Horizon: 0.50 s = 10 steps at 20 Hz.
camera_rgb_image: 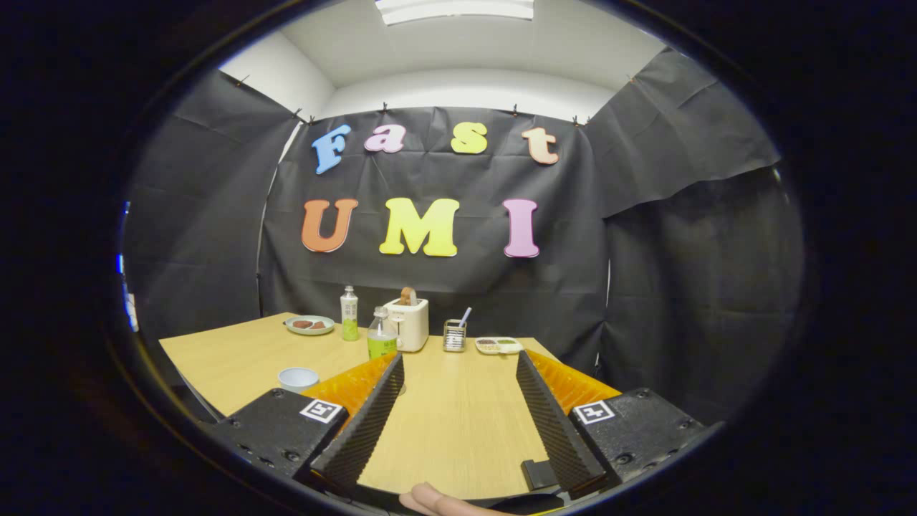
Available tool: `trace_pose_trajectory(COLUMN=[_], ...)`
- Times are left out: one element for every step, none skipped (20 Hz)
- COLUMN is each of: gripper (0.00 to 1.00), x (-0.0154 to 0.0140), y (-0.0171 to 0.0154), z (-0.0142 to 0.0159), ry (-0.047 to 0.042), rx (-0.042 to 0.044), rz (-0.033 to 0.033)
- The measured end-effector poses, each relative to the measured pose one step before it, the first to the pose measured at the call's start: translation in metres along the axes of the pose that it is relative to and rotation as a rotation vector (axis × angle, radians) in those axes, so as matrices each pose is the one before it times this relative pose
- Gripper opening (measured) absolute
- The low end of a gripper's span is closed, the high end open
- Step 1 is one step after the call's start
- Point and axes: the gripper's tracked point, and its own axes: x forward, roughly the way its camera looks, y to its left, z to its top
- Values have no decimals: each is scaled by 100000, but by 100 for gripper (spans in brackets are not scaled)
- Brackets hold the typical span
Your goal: Take the bottle from table, then pour the juice into the cup, finally place the bottle on the coaster
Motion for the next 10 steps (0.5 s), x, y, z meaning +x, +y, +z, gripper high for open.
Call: trace_pose_trajectory(gripper=[100,100,100,100,100,100,100,100,100,100], x=[-4,13,50,-50,5,-23,-7,-26,11,11], y=[-12,-105,-68,-48,-137,-139,-200,-206,6,173], z=[-22,-47,-6,-45,68,-9,24,63,113,-134], ry=[42,213,275,268,34,-36,-5,-192,-149,176], rx=[631,816,759,494,178,36,120,571,713,519], rz=[107,63,76,108,40,-300,-545,-320,265,417])
